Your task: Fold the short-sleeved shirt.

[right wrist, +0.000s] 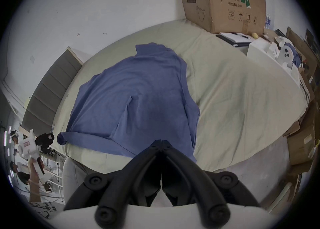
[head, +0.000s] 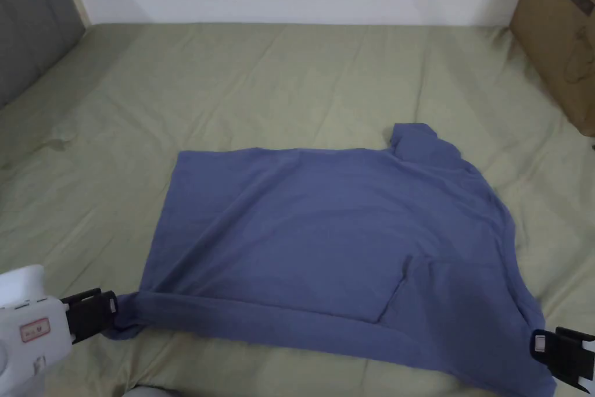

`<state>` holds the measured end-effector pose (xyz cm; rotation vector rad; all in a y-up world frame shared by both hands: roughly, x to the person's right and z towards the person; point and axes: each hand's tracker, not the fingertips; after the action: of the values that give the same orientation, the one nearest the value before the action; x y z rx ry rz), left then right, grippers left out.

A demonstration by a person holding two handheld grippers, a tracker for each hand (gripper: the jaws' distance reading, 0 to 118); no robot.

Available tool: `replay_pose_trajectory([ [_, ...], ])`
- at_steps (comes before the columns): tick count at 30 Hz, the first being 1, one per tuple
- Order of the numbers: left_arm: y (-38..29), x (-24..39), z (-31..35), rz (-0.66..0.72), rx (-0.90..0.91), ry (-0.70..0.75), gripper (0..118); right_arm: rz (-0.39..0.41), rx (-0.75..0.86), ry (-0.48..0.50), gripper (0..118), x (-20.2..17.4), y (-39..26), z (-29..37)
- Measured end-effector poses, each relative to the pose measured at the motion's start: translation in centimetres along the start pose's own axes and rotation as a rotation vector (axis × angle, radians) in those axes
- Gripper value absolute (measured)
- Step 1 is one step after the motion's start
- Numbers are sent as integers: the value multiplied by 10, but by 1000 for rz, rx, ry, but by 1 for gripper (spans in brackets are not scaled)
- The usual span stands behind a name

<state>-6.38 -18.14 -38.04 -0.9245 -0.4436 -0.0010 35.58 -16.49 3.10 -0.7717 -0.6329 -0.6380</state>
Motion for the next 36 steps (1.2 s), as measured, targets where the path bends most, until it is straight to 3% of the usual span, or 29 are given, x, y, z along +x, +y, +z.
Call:
replay_pose_trajectory([
  [2,3,1,-17,23,-35,-8,62,-5,-16,-9,0,2,-4,-5],
  [3,2,2,-26,45,-58,-18,51,-7,-25,-15,0,8,-4,-10],
  [5,0,2,-39,62,-115,-27,3,-8,-44,-25,0,10,-8,-15],
  [6,-2,6,-44,72,-129,-23,3,-8,-55,-24,2,11,-9,-17],
  [7,-5,9,-44,61,-122,-34,3,-11,-59,-27,13,11,-11,-19],
  [8,-7,8,-44,54,-128,-40,3,-18,-61,-37,45,12,-12,-21],
  [9,-8,13,-42,47,-131,-36,3,-20,-70,-44,66,14,-12,-24],
  [10,-9,17,-38,39,-123,-29,3,-18,-95,-58,72,15,-12,-29],
  [17,6,3,-16,54,-91,-46,3,19,-157,-87,67,23,-9,-57],
  [18,7,3,-14,65,-90,-54,3,22,-172,-94,58,24,-9,-62],
  [19,7,4,-12,76,-86,-63,3,25,-183,-105,38,23,-10,-65],
  [20,9,-2,-13,80,-85,-67,3,43,-194,-100,6,22,-11,-69],
  [21,9,-1,-13,82,-85,-68,3,51,-198,-114,2,21,-13,-72],
  [26,7,2,-13,56,-94,-54,3,67,-191,-100,2,17,-11,-59],
  [29,8,3,-10,21,-95,-39,3,123,-143,-127,2,10,-4,-37],
  [36,34,5,0,24,-52,-64,3,67,-57,-29,2,9,50,-7],
])
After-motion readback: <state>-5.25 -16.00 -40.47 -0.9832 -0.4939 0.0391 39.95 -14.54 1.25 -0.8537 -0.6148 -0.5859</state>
